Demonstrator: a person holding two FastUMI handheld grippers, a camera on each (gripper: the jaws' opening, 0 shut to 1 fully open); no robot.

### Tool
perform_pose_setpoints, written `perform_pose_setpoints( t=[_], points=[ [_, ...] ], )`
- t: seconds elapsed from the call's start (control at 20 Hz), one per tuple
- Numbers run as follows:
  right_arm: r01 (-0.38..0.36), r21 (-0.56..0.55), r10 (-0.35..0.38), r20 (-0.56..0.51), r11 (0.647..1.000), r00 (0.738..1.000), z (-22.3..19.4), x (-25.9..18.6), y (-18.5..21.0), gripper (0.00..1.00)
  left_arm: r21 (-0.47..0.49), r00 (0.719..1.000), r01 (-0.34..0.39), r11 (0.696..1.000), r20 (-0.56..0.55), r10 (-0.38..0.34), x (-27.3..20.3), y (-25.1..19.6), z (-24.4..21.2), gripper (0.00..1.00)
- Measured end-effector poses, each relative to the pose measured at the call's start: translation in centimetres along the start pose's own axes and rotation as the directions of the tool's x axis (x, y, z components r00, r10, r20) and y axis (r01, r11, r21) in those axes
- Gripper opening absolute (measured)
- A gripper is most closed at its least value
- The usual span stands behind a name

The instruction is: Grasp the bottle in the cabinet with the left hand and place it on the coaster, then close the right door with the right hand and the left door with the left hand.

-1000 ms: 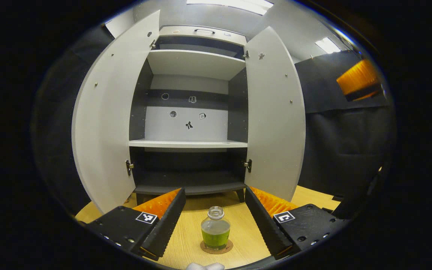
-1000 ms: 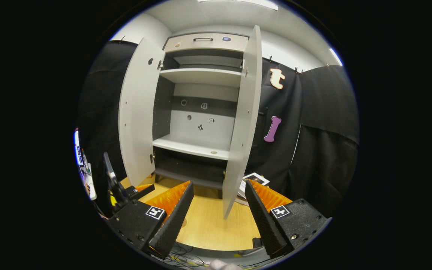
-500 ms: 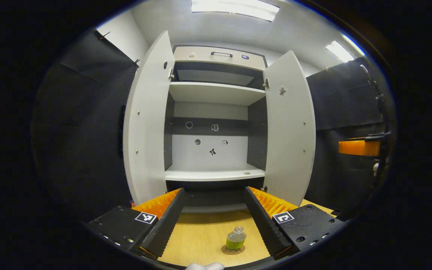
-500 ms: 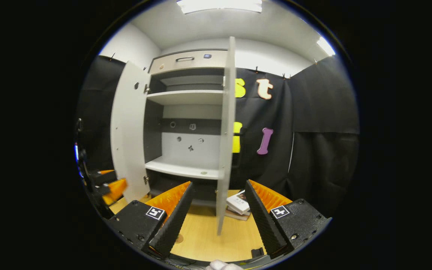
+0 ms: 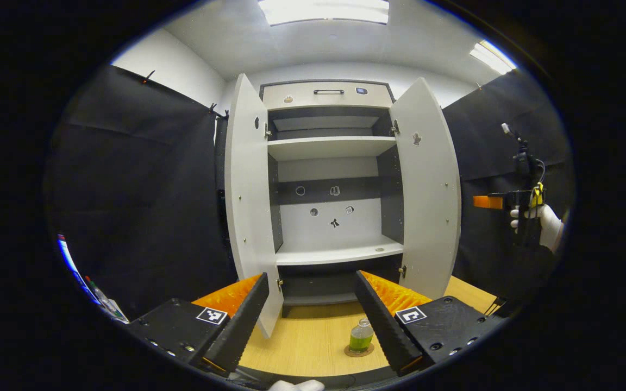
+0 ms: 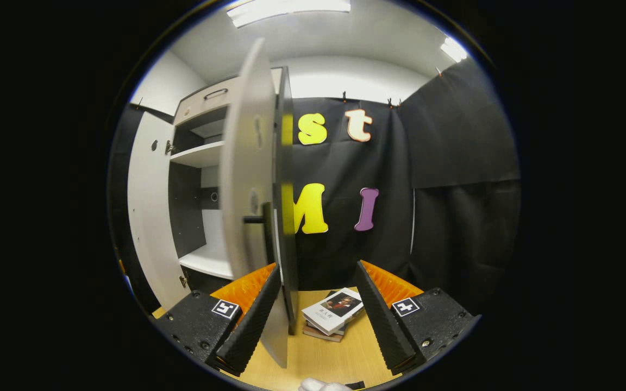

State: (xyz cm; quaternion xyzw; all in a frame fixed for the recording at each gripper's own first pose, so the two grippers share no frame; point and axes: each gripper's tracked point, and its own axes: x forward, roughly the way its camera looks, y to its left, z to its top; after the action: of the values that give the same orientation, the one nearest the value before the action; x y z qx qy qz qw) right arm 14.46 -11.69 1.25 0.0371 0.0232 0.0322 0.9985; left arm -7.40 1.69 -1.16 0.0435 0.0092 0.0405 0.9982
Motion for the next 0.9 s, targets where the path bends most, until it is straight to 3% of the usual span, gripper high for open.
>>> perform_pose_setpoints(
  t=[0.15,0.4,0.55,0.9],
  points=[
    [-0.087,0.005,0.087,0.003,0.996,0.996,0.8,3.0,0.5,0.84,0.017,0.999,-0.036,0.999,0.010,0.036,0.3,-1.6,1.2,0.96],
    [-0.239,-0.043,0.240,0.006,0.970,0.971,1.8,4.3,1.7,0.83,-0.014,0.996,-0.089,0.996,0.010,0.089,1.0,-5.3,2.0,0.96],
    [-0.278,-0.095,0.279,-0.008,0.956,0.960,1.8,4.4,2.3,0.83,-0.020,0.995,-0.098,0.995,0.007,0.098,1.8,-6.7,2.5,0.96],
    [-0.330,-0.067,0.327,-0.044,0.942,0.944,1.2,3.8,6.1,0.81,-0.003,0.995,-0.097,0.995,0.023,0.097,3.0,-6.7,2.9,0.95]
  ],
)
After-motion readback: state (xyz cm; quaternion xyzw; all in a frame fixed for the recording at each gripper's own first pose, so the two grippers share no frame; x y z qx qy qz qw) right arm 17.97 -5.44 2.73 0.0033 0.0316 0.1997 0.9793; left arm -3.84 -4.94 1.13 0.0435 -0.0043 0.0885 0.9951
